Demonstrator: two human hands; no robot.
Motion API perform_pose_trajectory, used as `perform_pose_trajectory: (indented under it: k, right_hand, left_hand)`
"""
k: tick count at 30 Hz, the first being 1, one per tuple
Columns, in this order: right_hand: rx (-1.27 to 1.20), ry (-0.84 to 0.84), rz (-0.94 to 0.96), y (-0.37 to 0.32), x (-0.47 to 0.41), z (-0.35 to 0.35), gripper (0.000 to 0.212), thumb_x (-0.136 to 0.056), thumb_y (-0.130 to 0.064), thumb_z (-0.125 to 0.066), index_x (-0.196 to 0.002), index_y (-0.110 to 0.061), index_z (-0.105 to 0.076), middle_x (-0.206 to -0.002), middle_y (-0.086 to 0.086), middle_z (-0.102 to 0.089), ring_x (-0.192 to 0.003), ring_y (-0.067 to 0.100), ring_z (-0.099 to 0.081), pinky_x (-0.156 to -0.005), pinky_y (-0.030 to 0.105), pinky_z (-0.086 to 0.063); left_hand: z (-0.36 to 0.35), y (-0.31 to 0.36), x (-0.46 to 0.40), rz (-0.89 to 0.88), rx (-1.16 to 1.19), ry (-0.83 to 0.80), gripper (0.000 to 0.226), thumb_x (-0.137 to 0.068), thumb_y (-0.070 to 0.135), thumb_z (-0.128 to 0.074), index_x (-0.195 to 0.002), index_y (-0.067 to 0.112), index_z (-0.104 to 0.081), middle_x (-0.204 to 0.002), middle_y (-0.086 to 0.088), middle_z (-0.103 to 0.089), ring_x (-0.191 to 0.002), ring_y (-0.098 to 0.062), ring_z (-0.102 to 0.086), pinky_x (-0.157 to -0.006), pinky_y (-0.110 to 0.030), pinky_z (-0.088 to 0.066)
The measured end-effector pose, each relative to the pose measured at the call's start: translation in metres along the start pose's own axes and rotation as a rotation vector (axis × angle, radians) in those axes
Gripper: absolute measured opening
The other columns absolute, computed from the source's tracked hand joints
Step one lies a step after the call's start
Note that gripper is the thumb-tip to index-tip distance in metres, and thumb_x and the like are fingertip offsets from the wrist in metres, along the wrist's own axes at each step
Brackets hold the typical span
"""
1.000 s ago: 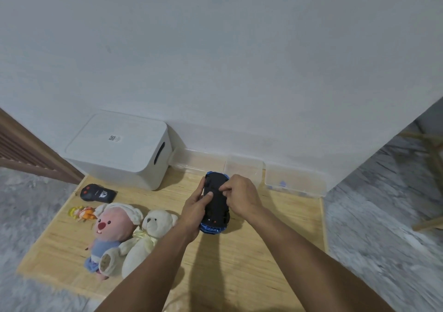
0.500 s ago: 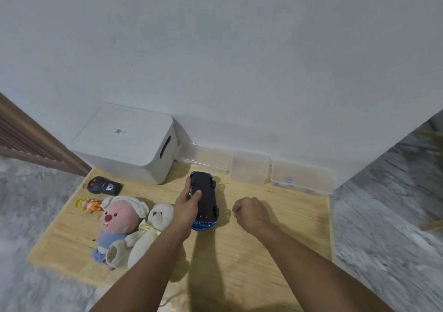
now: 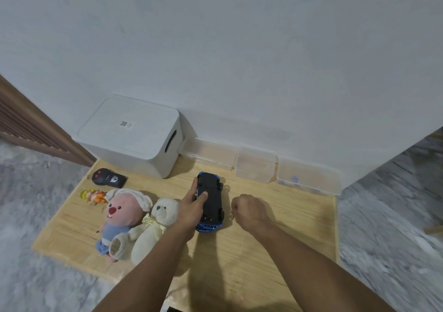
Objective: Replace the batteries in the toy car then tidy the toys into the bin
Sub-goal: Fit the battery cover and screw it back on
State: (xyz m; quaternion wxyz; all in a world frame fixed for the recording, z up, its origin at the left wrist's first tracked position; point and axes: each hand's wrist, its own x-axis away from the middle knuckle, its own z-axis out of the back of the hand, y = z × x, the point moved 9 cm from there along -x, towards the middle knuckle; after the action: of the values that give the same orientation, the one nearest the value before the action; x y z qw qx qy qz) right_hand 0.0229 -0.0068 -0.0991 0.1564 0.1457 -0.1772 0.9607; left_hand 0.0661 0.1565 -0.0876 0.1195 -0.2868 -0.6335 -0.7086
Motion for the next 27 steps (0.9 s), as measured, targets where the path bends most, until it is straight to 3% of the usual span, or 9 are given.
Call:
perform_pose_trajectory:
  k: [4,10,14,17,21,27]
  right_hand:
    - [0.017,0.0,0.001,-0.002,0.001,0.0,0.016,-0.09,-0.008,-0.056,-0.102,-0.011,-0.065,-0.1,0.007,-0.064,-0.091,0.026,-0.059,-0.071,0.033,-0.046]
    - [-0.104,0.011,-0.078,0.008,0.0,0.006,0.019,-0.089,-0.009,-0.052,-0.097,-0.016,-0.069,-0.101,0.003,-0.066,-0.094,0.025,-0.06,-0.073,0.031,-0.047]
    - [-0.328,0.172,-0.137,0.01,-0.001,0.026,0.014,-0.088,-0.013,-0.054,-0.084,-0.019,-0.067,-0.089,-0.001,-0.067,-0.082,0.018,-0.059,-0.068,0.028,-0.048]
    - [-0.461,0.297,-0.068,-0.002,-0.003,0.05,0.008,-0.087,-0.016,-0.059,-0.085,-0.016,-0.067,-0.083,-0.004,-0.063,-0.076,0.014,-0.056,-0.064,0.023,-0.041]
    - [-0.459,0.281,0.056,-0.025,-0.005,0.064,0.008,-0.088,-0.02,-0.063,-0.087,-0.017,-0.071,-0.087,-0.004,-0.063,-0.074,0.009,-0.053,-0.065,0.019,-0.04]
    - [-0.409,0.22,0.048,-0.024,-0.007,0.063,0.011,-0.087,-0.02,-0.063,-0.091,-0.017,-0.073,-0.089,-0.001,-0.067,-0.08,0.015,-0.06,-0.068,0.023,-0.043]
  left_hand:
    - [-0.002,0.0,0.0,0.006,0.009,-0.021,0.056,-0.097,0.02,-0.054,-0.145,0.042,-0.036,-0.107,0.009,-0.063,-0.103,-0.021,-0.063,-0.09,-0.042,-0.055]
    - [-0.005,-0.001,0.001,0.019,0.026,-0.047,0.056,-0.097,0.021,-0.054,-0.143,0.046,-0.037,-0.117,0.001,-0.064,-0.106,-0.026,-0.063,-0.091,-0.049,-0.054]
    - [-0.008,-0.001,0.003,0.02,0.028,-0.077,0.057,-0.096,0.021,-0.055,-0.143,0.047,-0.036,-0.122,0.0,-0.063,-0.106,-0.026,-0.063,-0.092,-0.05,-0.054]
    - [-0.012,0.001,0.004,0.006,0.017,-0.092,0.058,-0.097,0.018,-0.054,-0.145,0.044,-0.036,-0.113,0.004,-0.065,-0.104,-0.023,-0.064,-0.093,-0.046,-0.054]
    - [-0.02,0.007,0.009,-0.026,-0.002,-0.124,0.058,-0.097,0.013,-0.053,-0.145,0.041,-0.037,-0.107,0.005,-0.066,-0.101,-0.017,-0.064,-0.088,-0.034,-0.055]
    - [-0.024,0.016,0.011,-0.064,-0.03,-0.131,0.058,-0.097,0.012,-0.051,-0.147,0.038,-0.036,-0.107,0.007,-0.067,-0.1,-0.015,-0.064,-0.09,-0.033,-0.054]
